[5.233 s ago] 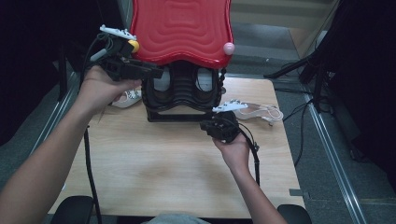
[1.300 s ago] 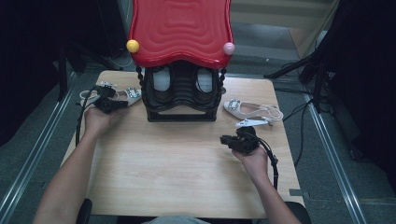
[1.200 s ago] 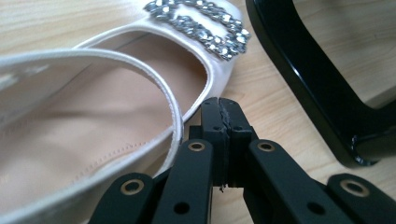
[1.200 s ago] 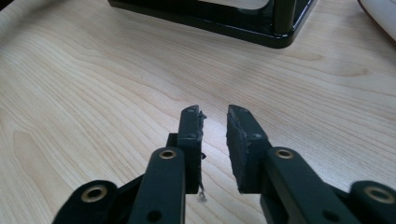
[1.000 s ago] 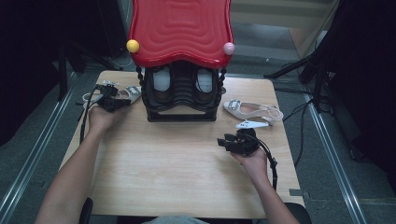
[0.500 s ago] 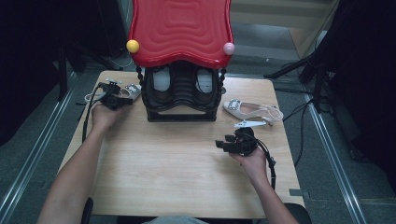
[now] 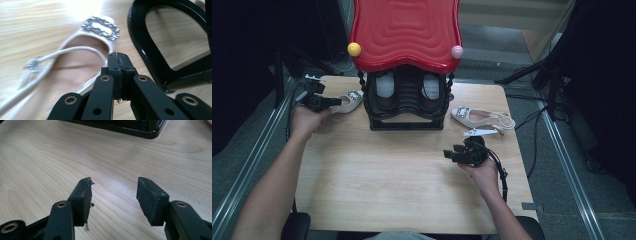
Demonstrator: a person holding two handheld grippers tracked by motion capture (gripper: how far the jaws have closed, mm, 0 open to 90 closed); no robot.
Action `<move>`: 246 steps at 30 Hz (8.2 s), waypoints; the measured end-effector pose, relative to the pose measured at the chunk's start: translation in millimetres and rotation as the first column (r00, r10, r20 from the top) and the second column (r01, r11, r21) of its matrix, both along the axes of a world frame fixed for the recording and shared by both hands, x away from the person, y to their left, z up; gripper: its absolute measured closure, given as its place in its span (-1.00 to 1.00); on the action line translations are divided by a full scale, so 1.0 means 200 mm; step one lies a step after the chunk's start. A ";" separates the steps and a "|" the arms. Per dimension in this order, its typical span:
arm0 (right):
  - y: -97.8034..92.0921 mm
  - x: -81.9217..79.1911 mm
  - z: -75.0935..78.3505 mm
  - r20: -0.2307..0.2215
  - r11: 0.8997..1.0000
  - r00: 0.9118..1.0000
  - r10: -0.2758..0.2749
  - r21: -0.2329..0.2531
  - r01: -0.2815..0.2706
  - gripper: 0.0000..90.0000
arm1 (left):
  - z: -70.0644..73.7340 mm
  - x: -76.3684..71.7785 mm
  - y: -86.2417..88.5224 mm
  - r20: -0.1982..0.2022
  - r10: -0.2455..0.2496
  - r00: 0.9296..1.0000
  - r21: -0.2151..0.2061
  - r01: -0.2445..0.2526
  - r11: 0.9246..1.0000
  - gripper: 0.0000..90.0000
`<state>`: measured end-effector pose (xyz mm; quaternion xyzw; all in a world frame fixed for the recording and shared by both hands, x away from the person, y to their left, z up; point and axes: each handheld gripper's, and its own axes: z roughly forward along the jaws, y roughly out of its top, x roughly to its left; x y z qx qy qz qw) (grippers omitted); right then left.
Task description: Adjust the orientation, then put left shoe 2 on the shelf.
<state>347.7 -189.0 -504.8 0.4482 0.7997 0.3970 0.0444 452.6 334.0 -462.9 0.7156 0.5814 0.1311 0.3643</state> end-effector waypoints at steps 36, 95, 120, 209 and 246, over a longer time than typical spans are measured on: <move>0.03 0.02 -0.02 -0.030 1.000 1.000 0.002 -0.030 -0.003 0.05 | -0.13 -0.03 0.10 -0.150 0.016 0.988 -0.015 -0.018 1.000 1.00; 0.06 0.03 -0.03 -0.036 0.998 0.999 0.005 -0.067 -0.007 0.02 | 0.01 -0.02 0.00 -0.223 -0.002 0.975 -0.008 0.000 1.000 0.54; 0.06 0.03 -0.03 -0.035 0.998 0.999 0.005 -0.070 -0.007 0.02 | 0.15 0.01 0.10 -0.217 -0.030 0.976 -0.006 0.030 1.000 -0.59; 0.05 0.03 -0.02 -0.036 0.998 0.999 -0.002 -0.063 -0.001 0.02 | 0.08 0.04 0.08 -0.201 0.147 0.969 0.000 -0.150 0.989 -0.18; 0.10 0.07 -0.01 -0.029 0.999 0.999 0.030 -0.040 -0.031 0.02 | 1.24 -0.06 -0.07 0.134 0.160 0.978 -0.085 -0.150 0.985 -0.18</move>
